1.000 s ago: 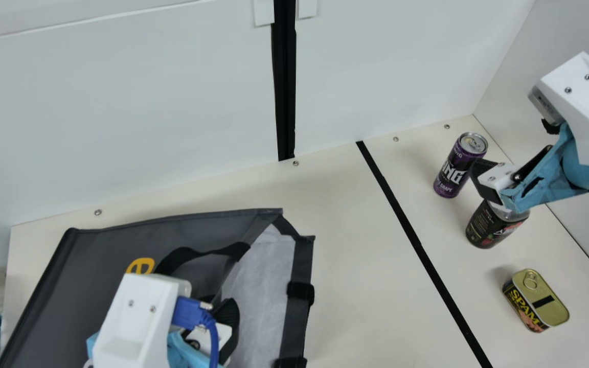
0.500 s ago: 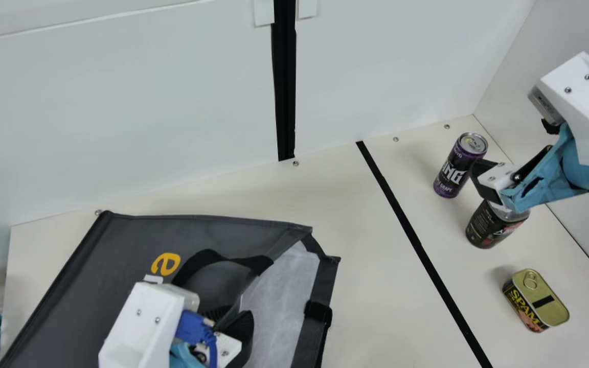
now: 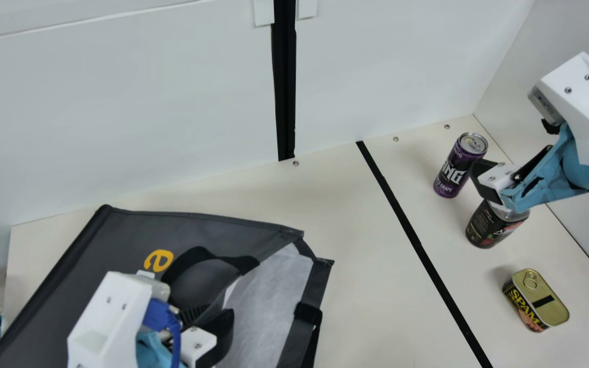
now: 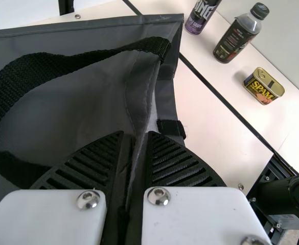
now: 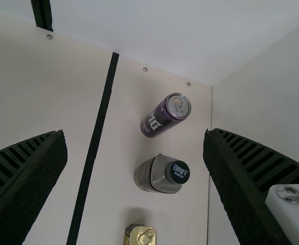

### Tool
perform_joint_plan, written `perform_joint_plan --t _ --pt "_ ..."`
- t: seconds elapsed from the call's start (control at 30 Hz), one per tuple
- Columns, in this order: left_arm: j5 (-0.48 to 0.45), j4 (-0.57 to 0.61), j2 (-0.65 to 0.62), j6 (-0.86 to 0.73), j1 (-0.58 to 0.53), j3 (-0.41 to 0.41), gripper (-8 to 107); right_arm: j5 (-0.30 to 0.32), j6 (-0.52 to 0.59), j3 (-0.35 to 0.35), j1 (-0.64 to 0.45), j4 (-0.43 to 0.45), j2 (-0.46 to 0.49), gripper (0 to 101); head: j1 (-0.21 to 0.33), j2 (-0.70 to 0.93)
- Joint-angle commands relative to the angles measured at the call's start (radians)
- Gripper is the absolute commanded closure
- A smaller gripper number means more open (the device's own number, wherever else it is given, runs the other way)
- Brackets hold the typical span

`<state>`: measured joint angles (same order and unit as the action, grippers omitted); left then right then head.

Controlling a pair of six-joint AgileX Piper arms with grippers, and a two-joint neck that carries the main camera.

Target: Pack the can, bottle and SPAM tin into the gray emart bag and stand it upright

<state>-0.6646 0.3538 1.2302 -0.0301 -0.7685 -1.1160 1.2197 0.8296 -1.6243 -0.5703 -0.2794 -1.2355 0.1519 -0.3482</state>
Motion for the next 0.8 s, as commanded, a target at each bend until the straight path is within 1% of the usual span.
perform_joint_plan --t 0.0,0.17,0.37,0.77 --pt "-0.013 0.056 -0.001 -0.074 0.044 0.001 107 0.000 0.000 0.000 0.000 0.000 0.000 6 0.023 -0.001" --pt "-0.041 0.131 0.001 -0.163 0.124 0.004 107 0.000 0.000 0.000 0.000 0.000 0.000 6 0.023 -0.001" --pt "-0.064 0.196 0.006 -0.234 0.199 0.010 107 0.000 0.000 0.000 0.000 0.000 0.000 6 0.023 -0.001" --pt "-0.072 0.245 0.018 -0.280 0.278 0.013 107 0.000 0.000 0.000 0.000 0.000 0.000 6 0.023 -0.001"
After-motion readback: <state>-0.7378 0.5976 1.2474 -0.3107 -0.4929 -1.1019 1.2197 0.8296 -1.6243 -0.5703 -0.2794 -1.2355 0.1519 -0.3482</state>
